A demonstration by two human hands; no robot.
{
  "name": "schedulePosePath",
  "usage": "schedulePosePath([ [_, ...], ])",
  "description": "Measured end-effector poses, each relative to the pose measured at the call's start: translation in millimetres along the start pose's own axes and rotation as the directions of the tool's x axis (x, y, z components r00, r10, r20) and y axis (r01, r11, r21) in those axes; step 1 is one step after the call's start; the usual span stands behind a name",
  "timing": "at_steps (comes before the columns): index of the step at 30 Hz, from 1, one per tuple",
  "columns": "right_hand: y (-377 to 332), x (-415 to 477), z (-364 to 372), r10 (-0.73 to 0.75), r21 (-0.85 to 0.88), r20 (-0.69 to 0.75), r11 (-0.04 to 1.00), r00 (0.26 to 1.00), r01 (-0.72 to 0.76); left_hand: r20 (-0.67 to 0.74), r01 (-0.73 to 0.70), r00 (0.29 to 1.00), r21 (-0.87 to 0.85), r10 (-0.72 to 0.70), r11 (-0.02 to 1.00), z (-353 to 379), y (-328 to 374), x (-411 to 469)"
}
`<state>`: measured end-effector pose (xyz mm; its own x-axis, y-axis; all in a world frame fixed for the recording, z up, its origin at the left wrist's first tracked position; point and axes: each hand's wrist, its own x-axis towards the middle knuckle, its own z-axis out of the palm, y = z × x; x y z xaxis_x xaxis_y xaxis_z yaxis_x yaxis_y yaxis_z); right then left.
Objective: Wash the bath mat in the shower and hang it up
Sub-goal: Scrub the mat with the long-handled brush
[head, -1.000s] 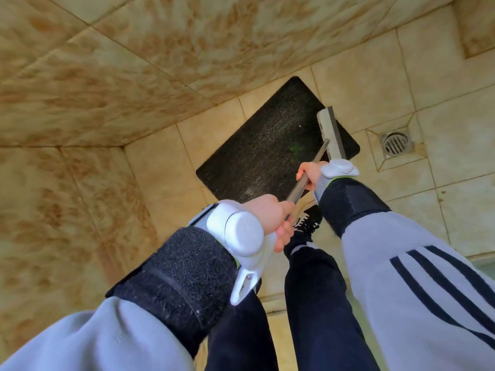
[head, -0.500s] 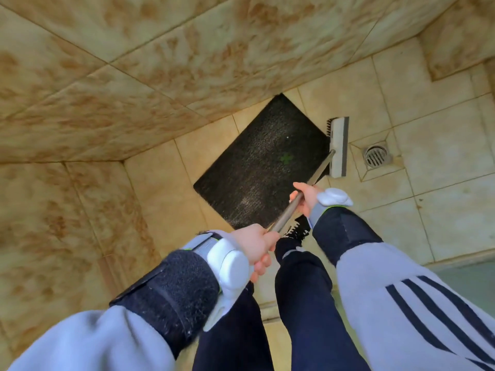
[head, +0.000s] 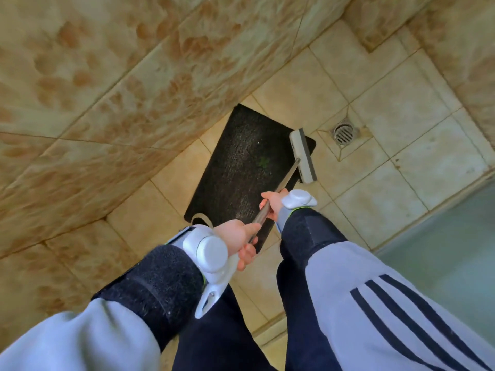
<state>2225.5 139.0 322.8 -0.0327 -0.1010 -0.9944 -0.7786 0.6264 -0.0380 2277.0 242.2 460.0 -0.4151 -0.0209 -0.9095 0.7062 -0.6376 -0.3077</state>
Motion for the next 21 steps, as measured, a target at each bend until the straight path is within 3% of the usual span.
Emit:
schedulePosePath([
  [3, 9.2, -3.3, 19.4, -0.011, 0.155, 0.004, 0.988, 1.000, 0.010, -0.029, 0.003, 1.000, 0.153, 0.002, 0.988, -31.0, 3.0, -2.9],
  [6, 12.0, -4.7, 51.3, -0.057, 0.333, 0.012, 0.942, 0.998, 0.050, 0.022, 0.014, 1.000, 0.117, -0.017, 0.993, -61.9, 4.4, -14.4],
  [9, 6.5, -11.8, 71.0, -0.098, 0.371, 0.057, 0.926, 0.994, 0.070, 0.054, -0.013, 0.998, 0.032, 0.012, 0.999, -75.3, 1.9, -18.5],
  [14, -10.3, 1.1, 94.2, -0.119, 0.066, -0.031, 0.990, 0.992, 0.121, 0.081, -0.069, 0.994, -0.032, 0.071, 0.997, -80.2, 3.9, -12.8],
  [19, -11.5, 31.4, 59.2, -0.100, -0.153, -0.150, 0.985, 0.984, 0.076, 0.105, -0.045, 0.993, -0.008, 0.046, 0.999, -57.6, 7.5, 14.0],
  [21, -7.5, 22.4, 53.7, -0.068, -0.287, -0.068, 0.957, 0.995, 0.045, 0.104, -0.058, 0.993, -0.014, 0.059, 0.998, -52.5, -7.9, 26.0],
])
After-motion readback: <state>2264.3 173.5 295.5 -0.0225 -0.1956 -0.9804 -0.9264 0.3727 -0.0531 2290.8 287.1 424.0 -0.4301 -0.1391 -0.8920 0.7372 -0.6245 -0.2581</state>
